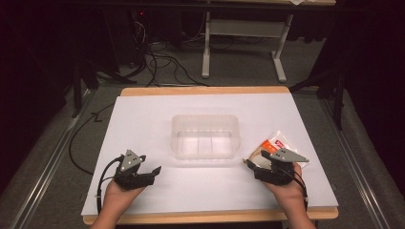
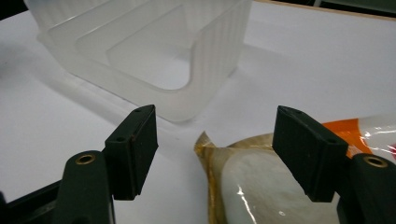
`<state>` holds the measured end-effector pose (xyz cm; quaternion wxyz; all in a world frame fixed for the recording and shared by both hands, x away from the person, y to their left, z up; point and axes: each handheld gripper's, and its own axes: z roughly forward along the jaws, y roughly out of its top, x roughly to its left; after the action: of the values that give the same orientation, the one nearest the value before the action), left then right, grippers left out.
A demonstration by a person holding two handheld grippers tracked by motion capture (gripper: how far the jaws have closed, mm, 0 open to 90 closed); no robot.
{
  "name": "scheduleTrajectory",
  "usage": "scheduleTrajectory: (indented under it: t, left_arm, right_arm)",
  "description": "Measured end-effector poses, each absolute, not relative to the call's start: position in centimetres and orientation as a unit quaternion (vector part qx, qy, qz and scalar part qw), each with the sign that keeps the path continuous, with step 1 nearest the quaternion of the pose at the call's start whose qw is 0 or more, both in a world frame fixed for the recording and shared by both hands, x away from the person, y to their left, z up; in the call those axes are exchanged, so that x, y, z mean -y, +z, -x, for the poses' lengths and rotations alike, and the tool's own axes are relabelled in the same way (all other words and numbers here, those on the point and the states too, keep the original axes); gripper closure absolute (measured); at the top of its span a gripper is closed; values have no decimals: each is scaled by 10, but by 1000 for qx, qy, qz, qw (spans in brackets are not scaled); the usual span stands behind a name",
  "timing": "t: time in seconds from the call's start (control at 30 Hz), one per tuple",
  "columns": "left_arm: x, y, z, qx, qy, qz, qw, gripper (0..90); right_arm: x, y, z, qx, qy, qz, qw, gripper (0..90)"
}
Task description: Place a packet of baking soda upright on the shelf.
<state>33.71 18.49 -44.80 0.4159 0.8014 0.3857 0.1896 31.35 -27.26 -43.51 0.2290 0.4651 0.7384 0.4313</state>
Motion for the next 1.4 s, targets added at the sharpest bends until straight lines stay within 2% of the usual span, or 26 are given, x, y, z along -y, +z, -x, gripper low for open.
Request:
scheduleTrajectory:
  t: [0.57,1.03,1.4]
  left_arm:
    - [-183,-448,-336,-375,192,-807,413,281]
    - [-181,-449,-336,-369,187,-814,408,281]
    - [-179,-450,-335,-362,188,-819,404,281]
  right_arm:
    - [325,-438,-319,-698,421,-528,237,295]
    - [376,-446,-319,-667,374,-582,277,296]
    - [396,-454,-319,-647,348,-618,279,298]
